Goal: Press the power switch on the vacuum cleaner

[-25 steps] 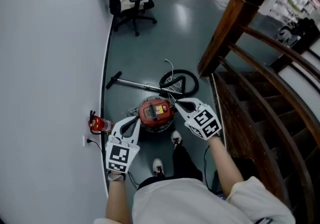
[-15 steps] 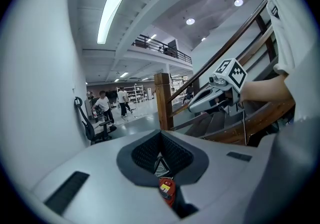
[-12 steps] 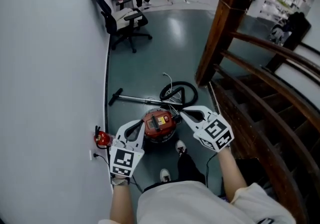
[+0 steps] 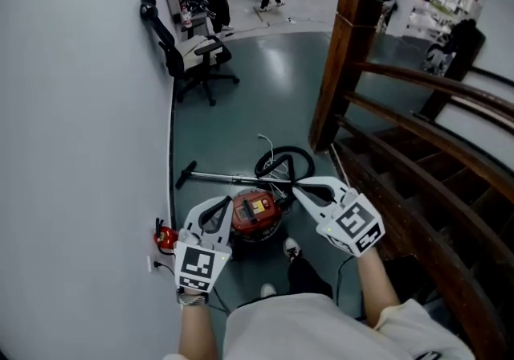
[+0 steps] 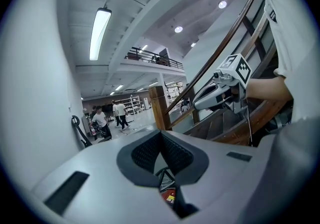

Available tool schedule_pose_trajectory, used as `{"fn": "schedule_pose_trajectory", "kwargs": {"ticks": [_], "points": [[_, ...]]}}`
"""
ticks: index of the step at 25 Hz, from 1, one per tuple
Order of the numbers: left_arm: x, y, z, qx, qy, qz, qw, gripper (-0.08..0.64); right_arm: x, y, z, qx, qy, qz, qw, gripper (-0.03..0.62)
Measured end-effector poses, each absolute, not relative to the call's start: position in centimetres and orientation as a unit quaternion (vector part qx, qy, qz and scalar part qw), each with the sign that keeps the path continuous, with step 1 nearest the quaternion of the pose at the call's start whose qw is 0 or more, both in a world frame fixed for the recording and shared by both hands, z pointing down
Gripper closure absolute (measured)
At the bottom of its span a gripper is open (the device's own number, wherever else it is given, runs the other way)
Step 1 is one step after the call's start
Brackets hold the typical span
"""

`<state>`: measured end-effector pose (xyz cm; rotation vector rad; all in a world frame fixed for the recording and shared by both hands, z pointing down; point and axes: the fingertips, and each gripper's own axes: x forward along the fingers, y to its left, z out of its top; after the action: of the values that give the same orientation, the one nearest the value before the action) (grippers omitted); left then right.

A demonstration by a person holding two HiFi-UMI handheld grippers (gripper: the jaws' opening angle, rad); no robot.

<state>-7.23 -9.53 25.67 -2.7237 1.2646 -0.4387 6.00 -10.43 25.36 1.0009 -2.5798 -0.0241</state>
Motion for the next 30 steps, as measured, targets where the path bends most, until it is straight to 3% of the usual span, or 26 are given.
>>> {"fn": "schedule_pose_trajectory", "kwargs": {"ticks": [30], "points": [[-4.6,-6.1,21.1,-0.899,0.401,-0.136,0.108,0.561,9.6,-5.4,20.3,0.384,-0.905,-0.053,0.176,0.565]]}}
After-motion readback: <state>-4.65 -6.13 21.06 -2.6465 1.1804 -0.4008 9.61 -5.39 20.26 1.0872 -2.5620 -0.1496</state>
